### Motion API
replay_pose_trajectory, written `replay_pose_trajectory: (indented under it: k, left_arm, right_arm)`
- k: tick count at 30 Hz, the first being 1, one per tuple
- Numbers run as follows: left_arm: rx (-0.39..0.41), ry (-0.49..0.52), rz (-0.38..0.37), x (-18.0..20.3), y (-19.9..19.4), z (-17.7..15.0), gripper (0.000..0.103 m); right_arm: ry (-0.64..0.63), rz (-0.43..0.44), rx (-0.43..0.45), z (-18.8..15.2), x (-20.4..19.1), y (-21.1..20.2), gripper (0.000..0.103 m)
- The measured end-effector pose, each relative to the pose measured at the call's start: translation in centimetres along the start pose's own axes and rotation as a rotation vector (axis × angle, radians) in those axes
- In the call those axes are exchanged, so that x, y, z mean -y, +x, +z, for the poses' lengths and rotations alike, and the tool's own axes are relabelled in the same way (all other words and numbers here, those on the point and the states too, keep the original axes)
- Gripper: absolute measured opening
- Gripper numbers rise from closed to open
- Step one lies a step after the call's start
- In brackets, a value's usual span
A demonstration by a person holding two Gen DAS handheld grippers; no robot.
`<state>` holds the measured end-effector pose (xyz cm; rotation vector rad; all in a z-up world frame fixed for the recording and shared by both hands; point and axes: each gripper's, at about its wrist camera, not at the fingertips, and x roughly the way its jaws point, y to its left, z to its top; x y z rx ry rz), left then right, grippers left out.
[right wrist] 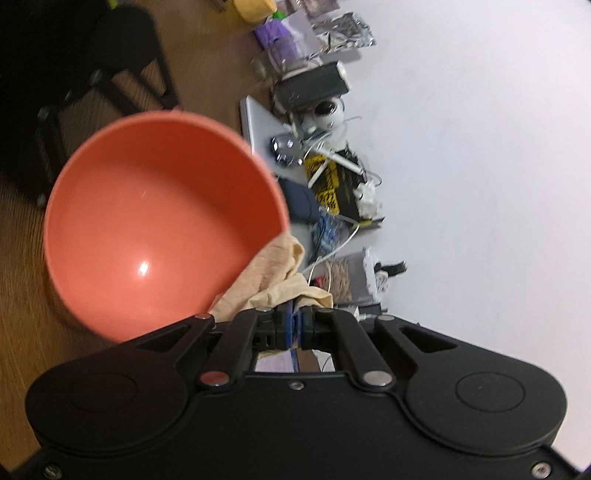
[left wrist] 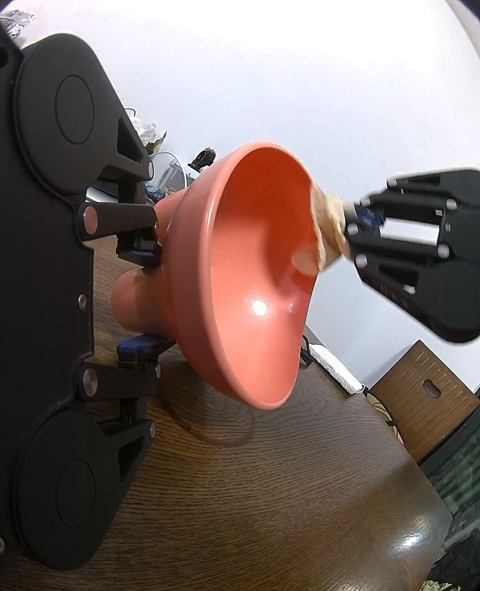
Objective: Clean bowl
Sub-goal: 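Sweep the towel around the bowl's rim and outer wall with the right gripper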
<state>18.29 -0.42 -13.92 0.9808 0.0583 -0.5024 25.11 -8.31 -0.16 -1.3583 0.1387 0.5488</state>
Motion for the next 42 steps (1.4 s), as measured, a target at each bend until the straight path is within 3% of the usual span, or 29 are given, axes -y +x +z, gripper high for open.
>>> replay_pose_trajectory:
  k: [10, 24, 32, 42]
  left_arm:
    - [-0.001, -0.003, -0.003, -0.1, 0.3, 0.0, 0.037]
    - [-0.001, -0.001, -0.002, -0.2, 0.3, -0.2, 0.037]
    - [-0.001, -0.002, -0.002, -0.4, 0.4, -0.3, 0.037]
    - [0.0, 0.001, 0.001, -0.5, 0.5, -0.5, 0.037]
  right_arm:
    - [-0.09, 0.098, -0.063, -1.8, -3.7, -1.3, 0.001]
    - [-0.101, 0.265, -0.046, -1.1, -7.1, -3.9, 0.001]
    - [-0.091, 0.355, 0.024, 0.6, -7.9, -6.6, 0.0]
    - [-0.103, 0.369, 0.172, 3.8, -7.6, -8.6, 0.0]
